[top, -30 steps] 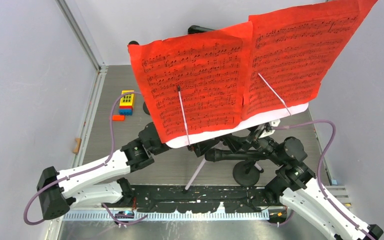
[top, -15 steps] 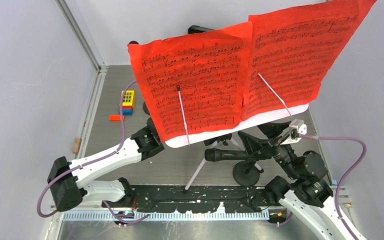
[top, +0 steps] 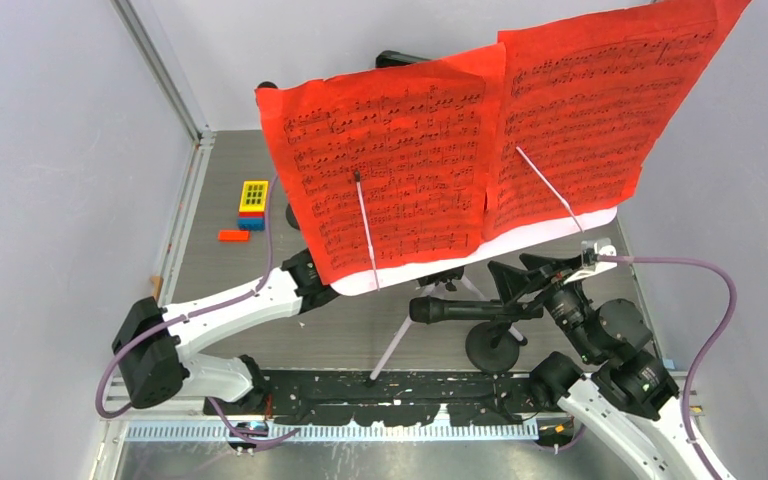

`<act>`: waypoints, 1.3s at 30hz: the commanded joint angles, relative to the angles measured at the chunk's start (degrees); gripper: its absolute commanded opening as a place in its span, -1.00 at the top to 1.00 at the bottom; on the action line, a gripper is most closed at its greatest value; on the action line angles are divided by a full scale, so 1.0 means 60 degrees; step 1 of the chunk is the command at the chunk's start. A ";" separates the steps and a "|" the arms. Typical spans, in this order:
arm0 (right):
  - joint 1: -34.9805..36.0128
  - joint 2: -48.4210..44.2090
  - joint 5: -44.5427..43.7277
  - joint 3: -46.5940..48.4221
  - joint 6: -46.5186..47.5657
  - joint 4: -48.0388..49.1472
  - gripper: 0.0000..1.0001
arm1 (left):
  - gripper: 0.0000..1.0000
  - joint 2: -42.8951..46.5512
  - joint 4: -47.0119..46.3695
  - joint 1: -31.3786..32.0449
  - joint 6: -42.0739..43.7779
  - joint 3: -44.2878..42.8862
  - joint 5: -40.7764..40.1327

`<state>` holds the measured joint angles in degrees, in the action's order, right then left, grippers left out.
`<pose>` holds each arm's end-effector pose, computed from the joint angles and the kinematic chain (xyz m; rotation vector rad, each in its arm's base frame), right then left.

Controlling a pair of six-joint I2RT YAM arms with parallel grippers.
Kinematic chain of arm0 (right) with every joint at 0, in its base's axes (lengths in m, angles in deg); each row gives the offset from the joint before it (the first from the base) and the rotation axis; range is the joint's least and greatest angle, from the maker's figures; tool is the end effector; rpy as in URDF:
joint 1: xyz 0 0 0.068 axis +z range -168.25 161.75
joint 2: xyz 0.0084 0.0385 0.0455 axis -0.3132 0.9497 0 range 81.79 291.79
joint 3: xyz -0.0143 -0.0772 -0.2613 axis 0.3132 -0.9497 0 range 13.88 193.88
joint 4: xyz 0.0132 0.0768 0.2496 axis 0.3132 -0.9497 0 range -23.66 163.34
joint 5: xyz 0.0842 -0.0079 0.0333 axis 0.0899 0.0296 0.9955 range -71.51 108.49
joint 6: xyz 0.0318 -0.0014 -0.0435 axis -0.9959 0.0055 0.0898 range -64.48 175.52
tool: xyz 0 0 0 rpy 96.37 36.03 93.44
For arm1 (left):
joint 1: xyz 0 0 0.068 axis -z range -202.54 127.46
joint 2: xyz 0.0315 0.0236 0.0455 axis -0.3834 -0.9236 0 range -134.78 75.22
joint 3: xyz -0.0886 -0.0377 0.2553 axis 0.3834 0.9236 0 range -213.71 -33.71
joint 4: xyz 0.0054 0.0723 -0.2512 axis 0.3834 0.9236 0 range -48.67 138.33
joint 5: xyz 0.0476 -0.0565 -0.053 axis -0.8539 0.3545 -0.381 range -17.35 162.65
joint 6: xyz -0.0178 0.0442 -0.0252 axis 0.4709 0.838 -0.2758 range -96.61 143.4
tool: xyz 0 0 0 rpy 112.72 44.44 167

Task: Pack up the instrument practice props
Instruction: Move the music stand to the center of the board.

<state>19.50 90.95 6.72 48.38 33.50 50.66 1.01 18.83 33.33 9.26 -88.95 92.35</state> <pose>0.0550 0.0334 0.3197 -0.0464 1.5631 0.6727 0.1622 -0.2606 0.3513 0.8554 1.4051 -1.2171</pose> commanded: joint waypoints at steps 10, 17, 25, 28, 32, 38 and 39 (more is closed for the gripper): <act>-0.0031 0.1062 -0.0527 0.1100 -0.1056 -0.1634 -0.61 | 0.25 -0.0830 -0.0134 -0.0051 0.0177 -0.1597 0.1102; -0.0025 0.1114 -0.0731 0.1223 -0.0818 -0.1976 -0.60 | 1.00 -0.0930 0.0590 -0.0029 0.0335 -0.2032 0.1306; -0.0023 0.1051 -0.0665 0.1069 -0.0625 -0.1913 -0.60 | 1.00 0.0143 0.1779 -0.0011 0.1440 -0.1455 -0.0083; -0.0028 0.1148 -0.0560 0.1020 -0.0541 -0.1827 -0.60 | 1.00 0.0582 0.2490 -0.0011 0.2120 -0.1340 -0.0818; -0.0027 0.1226 -0.0344 0.0905 -0.0545 -0.1591 -0.58 | 1.00 0.1235 0.2990 -0.0026 0.2738 -0.1048 -0.1964; -0.0024 0.1347 -0.0184 0.0799 -0.0593 -0.1414 -0.56 | 1.00 0.1861 0.3514 -0.0085 0.3228 -0.0778 -0.2953; -0.0024 0.1366 -0.0168 0.0799 -0.0586 -0.1412 -0.56 | 1.00 0.1910 0.3510 -0.0147 0.3235 -0.0718 -0.3069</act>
<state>19.50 98.19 4.75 53.28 29.50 39.10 9.20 39.37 33.27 22.73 -93.52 80.09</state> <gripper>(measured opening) 0.785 0.247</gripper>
